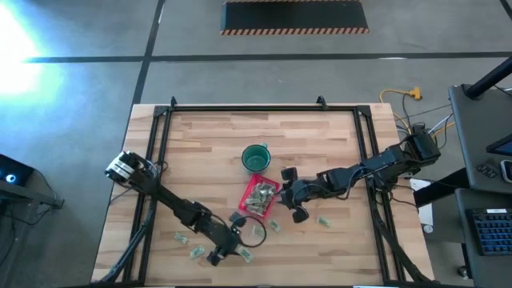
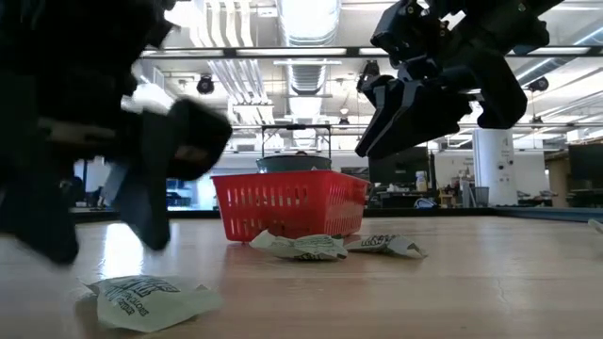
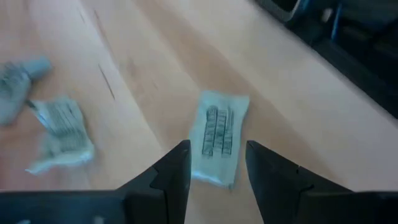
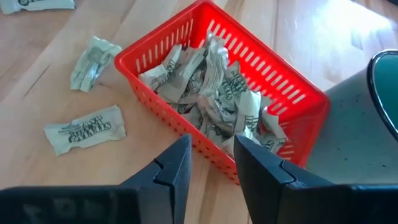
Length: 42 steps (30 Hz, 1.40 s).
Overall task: Pick and place items into bin
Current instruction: Put the light green stevia packet into the red bin
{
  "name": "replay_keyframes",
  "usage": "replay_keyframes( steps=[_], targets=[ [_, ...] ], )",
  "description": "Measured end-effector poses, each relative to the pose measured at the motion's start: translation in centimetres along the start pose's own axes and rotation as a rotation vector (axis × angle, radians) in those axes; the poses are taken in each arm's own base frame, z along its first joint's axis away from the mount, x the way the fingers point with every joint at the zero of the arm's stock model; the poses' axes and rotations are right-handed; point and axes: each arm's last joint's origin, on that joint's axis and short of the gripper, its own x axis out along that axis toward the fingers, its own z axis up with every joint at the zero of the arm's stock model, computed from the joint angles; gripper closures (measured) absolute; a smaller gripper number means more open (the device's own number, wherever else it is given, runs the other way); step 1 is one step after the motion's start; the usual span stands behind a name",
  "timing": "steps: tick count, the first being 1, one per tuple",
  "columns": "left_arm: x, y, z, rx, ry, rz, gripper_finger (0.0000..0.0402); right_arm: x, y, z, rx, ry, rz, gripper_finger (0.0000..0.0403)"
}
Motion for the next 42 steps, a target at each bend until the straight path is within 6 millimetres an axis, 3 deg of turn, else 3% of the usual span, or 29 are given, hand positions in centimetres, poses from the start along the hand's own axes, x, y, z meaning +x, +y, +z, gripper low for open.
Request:
replay_keyframes(
  steps=[6,12,21,27,33,42],
  targets=[
    [1.9,0.5,-0.9,-0.010,0.030,-0.007,0.0265,0.0,0.0,0.0,0.007,0.002,0.000,0.0290],
    [2.0,1.0,-0.5,-0.017,0.031,-0.015,0.0272,0.0,0.0,-0.1,0.006,0.006,0.001,0.0296],
    [1.3,1.0,-0.4,0.031,0.066,-0.015,0.0391,0.0,0.0,-0.3,0.002,0.028,0.004,0.0300],
    [1.0,1.0,-0.2,0.033,0.067,0.002,0.0391,0.0,0.1,-0.3,0.001,0.032,0.005,0.0303],
    [-0.7,1.3,0.4,0.036,0.108,0.145,0.0397,0.0,0.1,-0.7,0.017,0.073,0.011,0.0301],
    [-4.1,0.9,2.8,0.061,0.017,0.544,0.0398,-0.9,0.0,-0.9,0.061,0.114,0.013,0.0313]
  ],
)
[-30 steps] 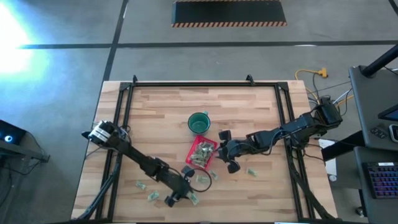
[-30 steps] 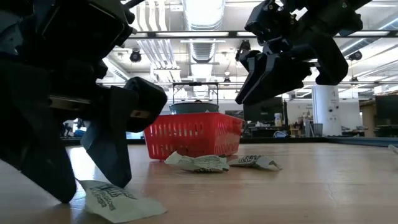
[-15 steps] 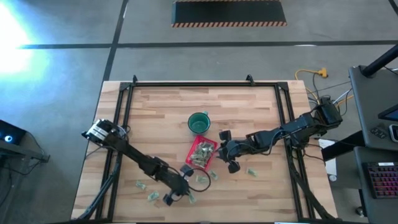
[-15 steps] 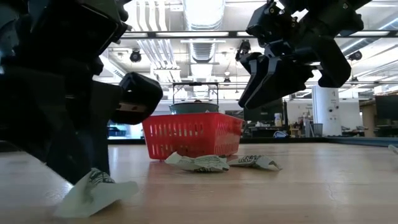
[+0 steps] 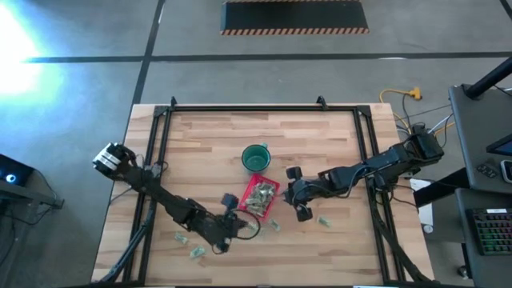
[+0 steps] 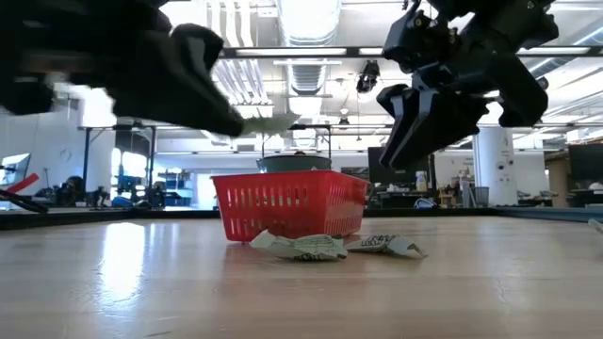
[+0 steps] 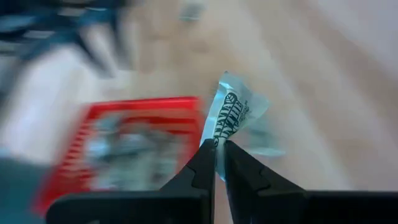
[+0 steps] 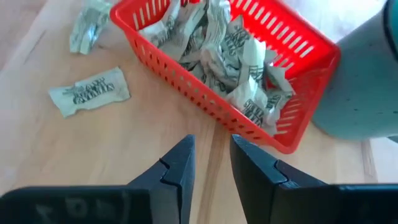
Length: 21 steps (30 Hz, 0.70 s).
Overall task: Pick and place items into bin
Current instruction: Put the light green stevia packet into the red bin
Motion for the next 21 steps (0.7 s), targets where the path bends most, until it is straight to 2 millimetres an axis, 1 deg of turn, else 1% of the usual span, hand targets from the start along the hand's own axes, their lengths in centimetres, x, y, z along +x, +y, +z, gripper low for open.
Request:
replay_keyframes(
  steps=[5,8,14,18,21],
  targets=[
    [-0.2,1.0,0.1,-0.009,0.002,0.298,0.0399,-0.5,-0.1,0.3,0.009,-0.021,-0.001,0.0320],
    [0.4,1.8,-0.2,-0.007,0.026,0.390,0.0399,-0.6,-0.1,0.3,0.015,-0.024,-0.001,0.0325],
    [1.3,3.0,-0.7,-0.017,0.064,0.424,0.0392,-0.6,-0.1,0.3,0.016,-0.022,-0.001,0.0331],
    [1.5,3.0,-0.8,-0.003,0.070,0.381,0.0368,-0.6,-0.1,0.1,0.014,-0.009,0.000,0.0327],
    [1.5,3.0,-0.8,0.003,0.070,0.372,0.0343,-0.6,-0.1,0.0,0.026,0.008,0.001,0.0325]
  ],
)
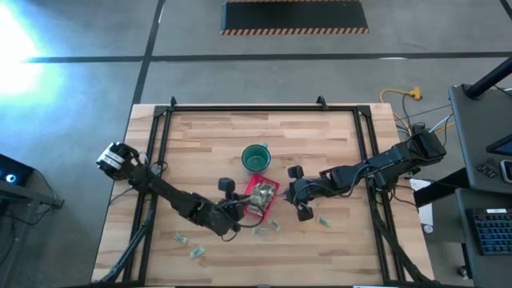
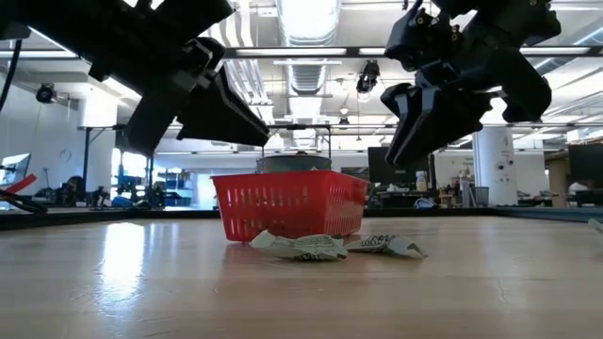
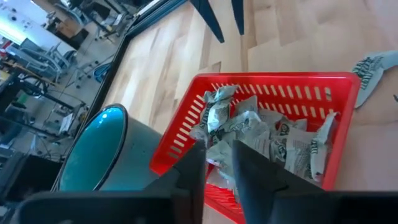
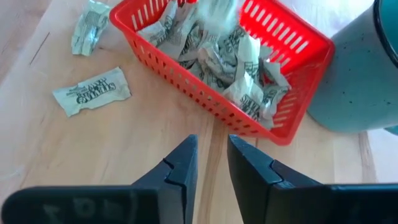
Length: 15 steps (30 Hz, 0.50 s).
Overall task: Pick and place items into bin
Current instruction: Put the light green stevia packet into the red bin
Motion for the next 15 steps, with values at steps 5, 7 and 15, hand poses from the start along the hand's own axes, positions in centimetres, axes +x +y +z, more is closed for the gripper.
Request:
replay_keyframes(
  steps=[5,7,15],
  targets=[
    [0.0,0.0,0.0,0.002,0.000,0.000,0.0293,0.0,0.0,0.0,0.002,0.004,0.000,0.0324],
    [0.0,0.0,0.0,0.002,0.000,0.000,0.0276,0.0,0.0,-0.1,0.007,0.007,0.000,0.0327],
    [-0.9,-0.2,0.2,0.008,-0.013,-0.024,0.0247,-0.8,1.5,-1.8,0.205,0.205,0.109,0.0334]
  ],
)
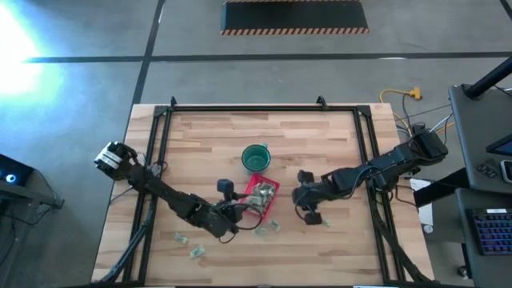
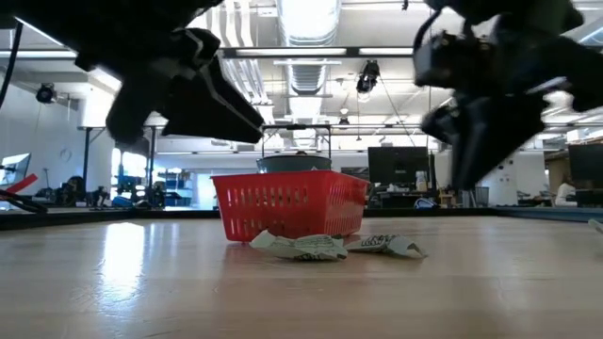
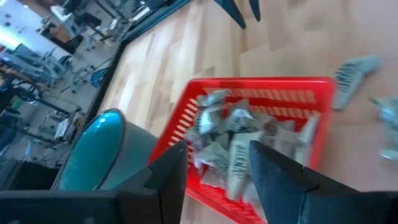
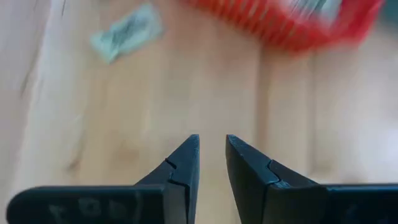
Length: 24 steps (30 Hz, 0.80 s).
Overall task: Pick and place items into bin
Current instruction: Put the light green stevia packet into the red bin
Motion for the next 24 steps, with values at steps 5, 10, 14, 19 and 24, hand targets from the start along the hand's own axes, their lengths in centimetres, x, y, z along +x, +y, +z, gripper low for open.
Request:
replay_keyframes(
  steps=[5,10,14,19,24],
  targets=[
    [-0.5,-0.4,0.0,0.011,-0.009,-0.019,0.0246,-0.2,2.3,-1.3,0.039,0.072,0.024,0.0330],
    [-0.5,-0.5,0.0,0.012,-0.009,-0.021,0.0246,-0.6,4.5,-2.6,0.065,0.134,0.042,0.0334],
    [-0.5,-0.5,0.0,0.012,-0.009,-0.021,0.0246,-1.0,5.6,-3.8,0.124,0.196,0.025,0.0340],
    [-0.5,-0.5,0.0,0.013,-0.009,-0.021,0.0246,-1.3,6.2,-4.6,0.154,0.218,-0.023,0.0344],
    [-0.5,-0.5,0.0,0.013,-0.009,-0.022,0.0246,-1.2,6.1,-5.1,0.171,0.214,-0.086,0.0344]
  ],
)
